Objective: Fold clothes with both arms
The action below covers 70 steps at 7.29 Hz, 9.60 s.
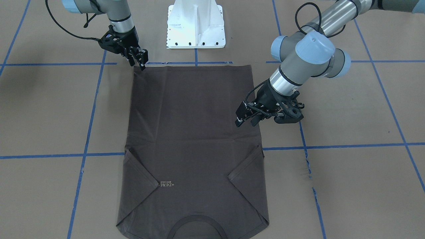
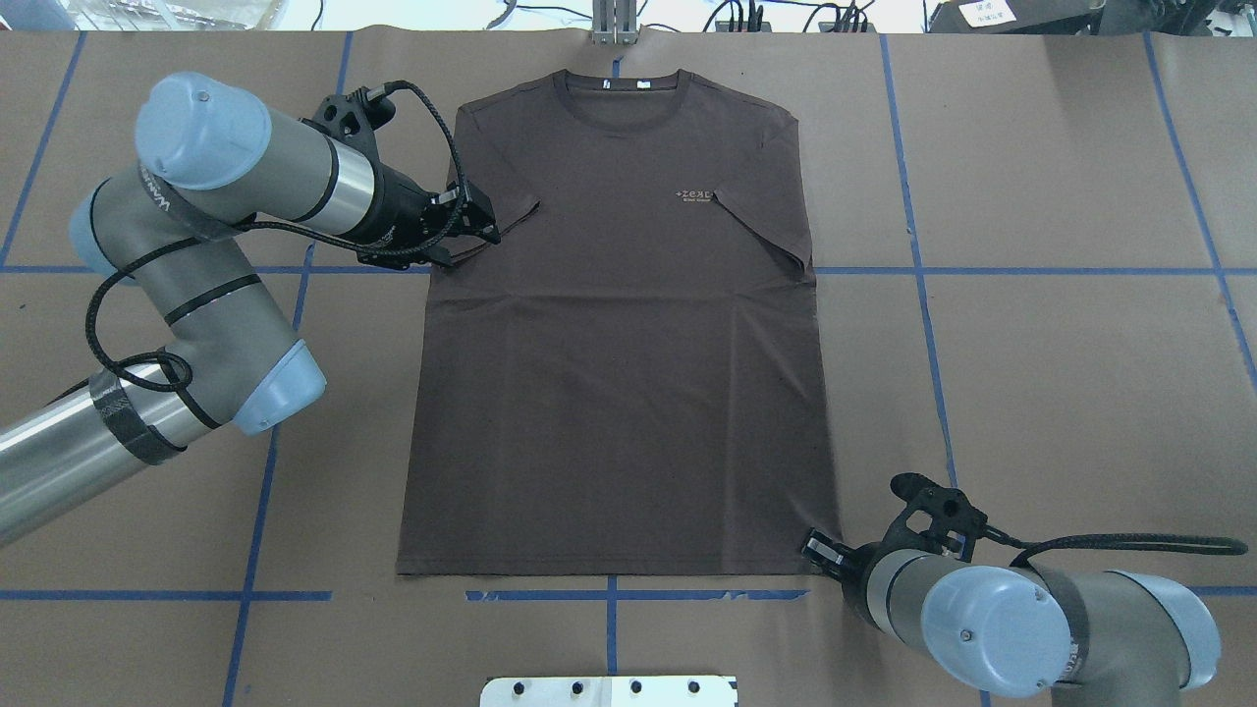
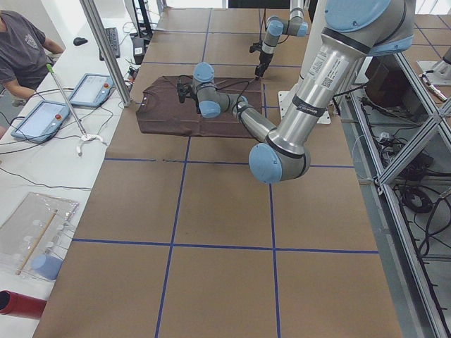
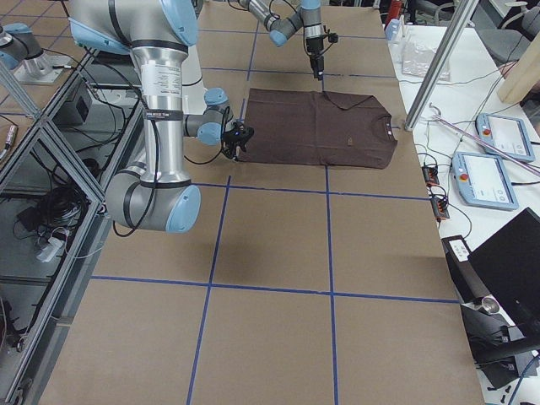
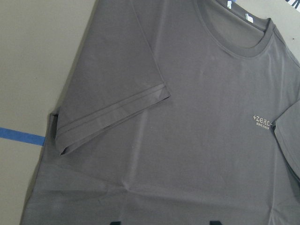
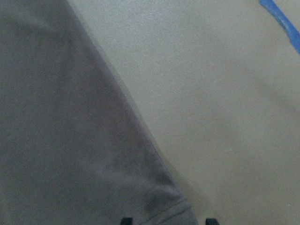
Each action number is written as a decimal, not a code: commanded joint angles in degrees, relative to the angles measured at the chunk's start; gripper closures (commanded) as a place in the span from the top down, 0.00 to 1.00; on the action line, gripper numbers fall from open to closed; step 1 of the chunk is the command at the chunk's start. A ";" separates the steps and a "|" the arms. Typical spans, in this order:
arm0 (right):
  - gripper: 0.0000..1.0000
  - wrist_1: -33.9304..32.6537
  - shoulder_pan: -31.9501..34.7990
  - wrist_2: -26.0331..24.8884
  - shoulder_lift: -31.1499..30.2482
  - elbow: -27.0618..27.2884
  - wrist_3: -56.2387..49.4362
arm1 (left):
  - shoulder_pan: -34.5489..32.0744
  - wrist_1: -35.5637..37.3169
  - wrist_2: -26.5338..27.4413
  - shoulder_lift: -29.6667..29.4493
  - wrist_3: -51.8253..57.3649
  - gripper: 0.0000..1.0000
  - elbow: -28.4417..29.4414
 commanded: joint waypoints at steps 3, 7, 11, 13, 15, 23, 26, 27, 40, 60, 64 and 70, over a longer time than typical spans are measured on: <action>0.61 -0.08 -0.35 0.18 -0.43 -0.08 -0.06 | 0.02 -0.09 0.00 0.12 0.15 0.70 0.27; 0.46 -0.08 -0.88 0.27 -0.78 -0.09 0.03 | 0.02 -0.18 0.00 0.21 0.15 0.70 0.71; 0.00 -0.17 -0.18 0.27 -0.87 0.27 -0.06 | 0.02 -0.18 0.00 0.21 0.15 0.70 0.71; 0.00 -0.25 0.87 0.36 -0.87 2.01 -0.06 | 0.02 -0.18 0.00 0.04 -0.20 0.70 0.54; 0.00 -0.69 0.87 0.36 -0.87 4.47 -0.06 | 2.98 0.35 1.83 2.39 -8.48 0.70 -3.39; 0.00 -2.54 0.79 0.45 -0.87 5.63 -0.06 | 37.79 19.67 28.74 25.26 -22.61 0.53 -28.20; 0.00 -2.54 0.79 0.45 -0.95 5.63 -0.06 | 37.46 20.13 31.19 24.74 -21.91 0.51 -28.20; 0.00 -2.54 0.87 0.36 -1.04 5.63 -0.06 | 36.41 20.13 31.37 24.73 -21.82 0.51 -28.11; 0.00 -2.54 0.79 0.71 -2.09 7.29 -0.06 | 34.82 23.82 32.34 22.00 -19.27 0.00 -32.41; 0.10 -1.75 41.04 18.90 36.57 -44.38 -34.25 | 1.60 0.27 29.71 -14.91 0.86 0.21 25.94; 0.51 -1.75 40.26 26.26 24.24 -24.59 -32.33 | 1.25 -4.92 25.51 -10.55 0.50 0.33 15.97; 0.68 -1.66 27.43 19.96 19.53 -22.14 -11.41 | 1.86 -4.84 25.14 -7.43 -0.89 0.35 12.32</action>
